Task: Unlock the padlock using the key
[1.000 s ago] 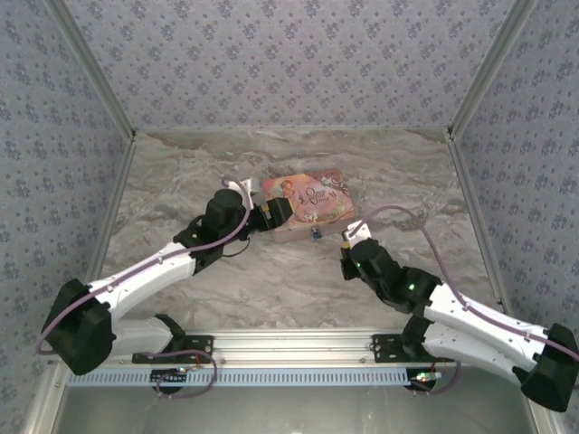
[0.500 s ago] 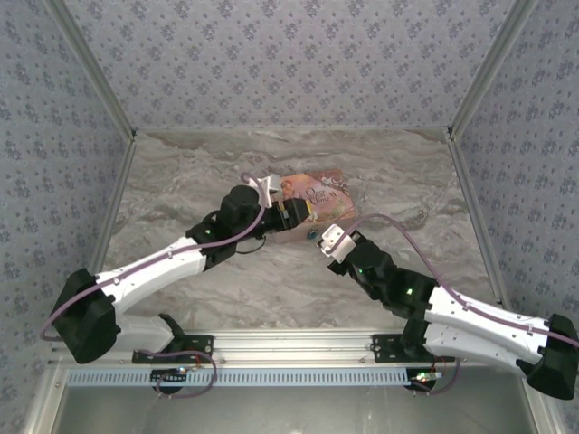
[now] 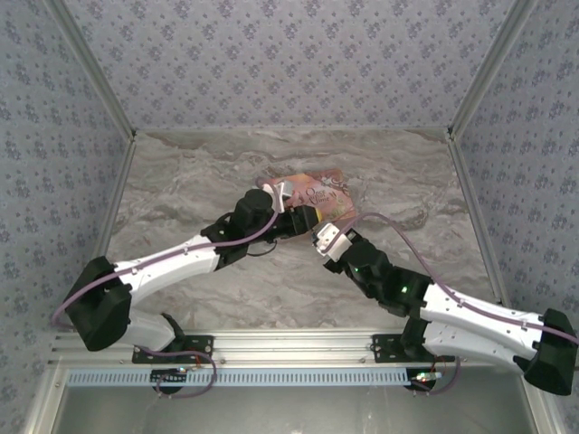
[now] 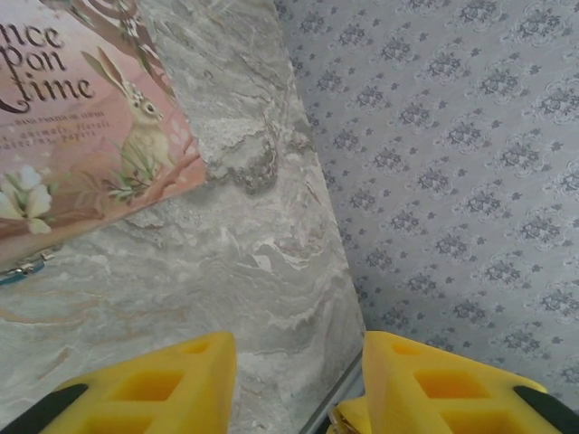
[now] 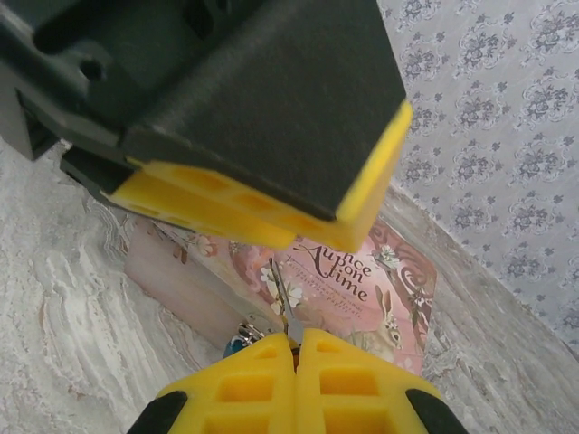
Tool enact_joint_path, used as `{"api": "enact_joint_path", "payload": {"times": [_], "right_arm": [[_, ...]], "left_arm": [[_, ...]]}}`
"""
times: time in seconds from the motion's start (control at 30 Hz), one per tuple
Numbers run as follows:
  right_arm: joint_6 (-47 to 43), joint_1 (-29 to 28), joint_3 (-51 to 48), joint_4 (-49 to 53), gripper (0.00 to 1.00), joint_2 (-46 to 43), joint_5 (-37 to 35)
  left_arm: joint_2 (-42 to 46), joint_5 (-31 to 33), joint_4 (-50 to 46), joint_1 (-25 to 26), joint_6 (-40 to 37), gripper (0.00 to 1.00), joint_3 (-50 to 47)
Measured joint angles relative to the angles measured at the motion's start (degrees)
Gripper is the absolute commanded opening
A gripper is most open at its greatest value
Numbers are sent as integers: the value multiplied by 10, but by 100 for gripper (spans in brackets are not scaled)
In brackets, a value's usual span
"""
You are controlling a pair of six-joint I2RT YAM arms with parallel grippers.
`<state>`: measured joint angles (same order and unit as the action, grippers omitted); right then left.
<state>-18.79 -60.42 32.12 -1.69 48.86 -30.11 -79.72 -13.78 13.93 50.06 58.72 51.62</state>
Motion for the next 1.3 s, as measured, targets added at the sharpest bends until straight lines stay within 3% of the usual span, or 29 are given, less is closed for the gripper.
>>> {"api": "enact_joint_path", "payload": {"times": [0.83, 0.97, 1.1, 1.3], "right_arm": [[4, 4, 16, -23, 1, 42, -31], [35, 21, 31, 7, 32, 43, -3], [83, 65, 49, 53, 54, 28, 70], [164, 188, 47, 92, 79, -36, 268]], "left_arm": [[-21, -9, 26, 2, 38, 0, 12], [-21, -6, 25, 2, 27, 0, 13], [-16, 3, -6, 2, -25, 0, 23], [40, 23, -61, -3, -146, 0, 27]]}}
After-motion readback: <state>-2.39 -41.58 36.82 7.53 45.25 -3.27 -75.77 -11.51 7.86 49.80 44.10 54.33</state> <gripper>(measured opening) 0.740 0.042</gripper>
